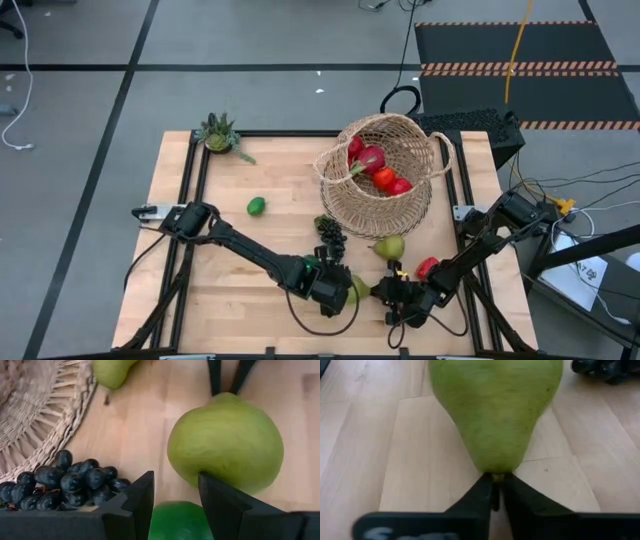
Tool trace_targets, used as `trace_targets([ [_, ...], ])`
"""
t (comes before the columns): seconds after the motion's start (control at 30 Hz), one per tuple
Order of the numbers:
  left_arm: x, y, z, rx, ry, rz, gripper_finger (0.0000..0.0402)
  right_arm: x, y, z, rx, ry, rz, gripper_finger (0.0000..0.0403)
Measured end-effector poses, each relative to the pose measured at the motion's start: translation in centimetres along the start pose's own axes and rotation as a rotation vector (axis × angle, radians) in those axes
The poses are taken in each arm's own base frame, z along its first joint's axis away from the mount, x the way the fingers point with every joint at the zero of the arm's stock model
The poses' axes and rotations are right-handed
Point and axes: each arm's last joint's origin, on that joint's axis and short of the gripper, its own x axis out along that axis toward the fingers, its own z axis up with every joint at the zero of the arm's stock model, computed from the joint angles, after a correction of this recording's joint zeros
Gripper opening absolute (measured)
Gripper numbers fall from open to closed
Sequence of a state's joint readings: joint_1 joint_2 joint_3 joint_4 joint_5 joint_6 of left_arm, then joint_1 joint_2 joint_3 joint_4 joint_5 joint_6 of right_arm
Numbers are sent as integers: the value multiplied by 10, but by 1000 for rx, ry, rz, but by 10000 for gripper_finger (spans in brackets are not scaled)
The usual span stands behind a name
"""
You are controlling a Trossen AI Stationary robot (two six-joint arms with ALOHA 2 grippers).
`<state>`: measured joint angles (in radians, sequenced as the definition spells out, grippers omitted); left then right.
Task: Build produce basket
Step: Put the green pear into the brown basket
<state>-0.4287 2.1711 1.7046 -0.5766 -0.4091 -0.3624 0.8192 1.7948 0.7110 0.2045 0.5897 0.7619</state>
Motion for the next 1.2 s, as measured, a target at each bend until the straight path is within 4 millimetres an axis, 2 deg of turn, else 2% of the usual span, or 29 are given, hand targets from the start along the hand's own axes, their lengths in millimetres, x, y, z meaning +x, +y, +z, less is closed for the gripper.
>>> trace_targets([
  [0.1, -8, -2, 2, 11, -20, -13, 156, -3, 0, 3, -27, 10, 20, 9],
  [0.4, -47, -8, 11, 69, -108, -5, 157, -22, -3, 20, -34, 11, 78, 5],
  [0.6, -54, -11, 7, 128, -114, 46, 156, -40, -8, 33, -41, 16, 109, 5],
  [0.8, -56, 0, 6, 132, -76, 110, 156, -61, -22, 49, -18, 65, 172, 5],
  [0.9, -59, 6, 7, 137, -55, 129, 156, -74, -31, 56, -36, 88, 143, 5],
  [1.03, -60, 19, 6, 141, -12, 173, 156, -91, -41, 74, -108, 80, 92, 5],
  [1.2, -62, 40, 12, 129, 6, 216, 156, -112, -52, 94, -262, -11, 1, 5],
])
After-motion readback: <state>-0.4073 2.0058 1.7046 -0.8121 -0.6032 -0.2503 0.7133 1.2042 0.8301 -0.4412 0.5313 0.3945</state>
